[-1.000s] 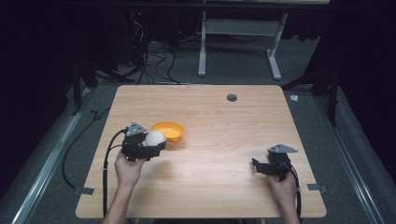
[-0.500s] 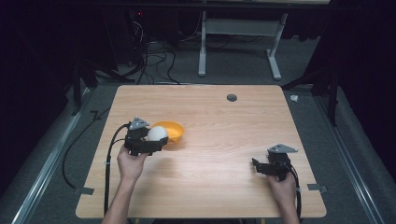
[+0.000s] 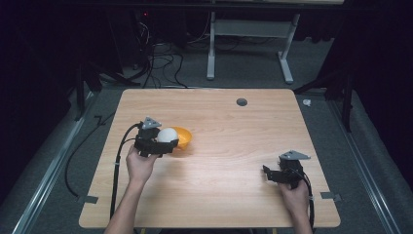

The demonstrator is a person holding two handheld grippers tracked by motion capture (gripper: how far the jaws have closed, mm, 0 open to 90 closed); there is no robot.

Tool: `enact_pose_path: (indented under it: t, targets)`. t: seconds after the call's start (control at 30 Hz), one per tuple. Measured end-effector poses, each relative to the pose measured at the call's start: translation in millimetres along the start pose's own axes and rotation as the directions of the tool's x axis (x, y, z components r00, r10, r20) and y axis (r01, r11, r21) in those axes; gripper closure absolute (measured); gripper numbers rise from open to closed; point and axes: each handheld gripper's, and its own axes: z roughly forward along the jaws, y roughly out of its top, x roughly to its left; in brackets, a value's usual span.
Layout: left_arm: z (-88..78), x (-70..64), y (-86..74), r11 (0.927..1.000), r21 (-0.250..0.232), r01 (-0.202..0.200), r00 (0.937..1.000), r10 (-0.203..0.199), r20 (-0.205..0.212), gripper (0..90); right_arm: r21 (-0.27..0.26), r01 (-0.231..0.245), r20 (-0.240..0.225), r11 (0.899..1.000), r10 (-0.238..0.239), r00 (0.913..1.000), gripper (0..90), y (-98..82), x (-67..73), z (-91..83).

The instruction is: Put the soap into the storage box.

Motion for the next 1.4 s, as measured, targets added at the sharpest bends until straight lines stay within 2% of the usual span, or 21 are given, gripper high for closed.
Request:
enact_pose_path:
  t: [0.4,0.63,1.03,1.4]
  targets:
    - [15.6,-0.4,17.0,0.9998,0.018,-0.009,1.0000,0.009,0.004,24.0,0.000,-0.004,-0.001,1.000,0.004,1.0000,21.9,-0.1,0.0,-0.1]
    - [28.5,1.5,22.6,0.9989,0.044,-0.016,0.9994,0.017,-0.029,24.0,-0.001,0.000,-0.002,1.000,0.000,1.0000,22.0,-0.2,-0.6,-0.1]
    - [48.5,6.0,20.4,0.9942,0.106,-0.017,0.9975,0.024,-0.067,23.9,-0.001,-0.003,-0.005,1.000,0.003,1.0000,22.0,-0.2,-0.8,-0.2]
    - [61.6,12.5,17.3,0.9909,0.135,-0.002,0.9951,0.015,-0.098,23.9,-0.001,-0.007,-0.005,1.000,0.007,1.0000,22.0,-0.2,-0.8,-0.3]
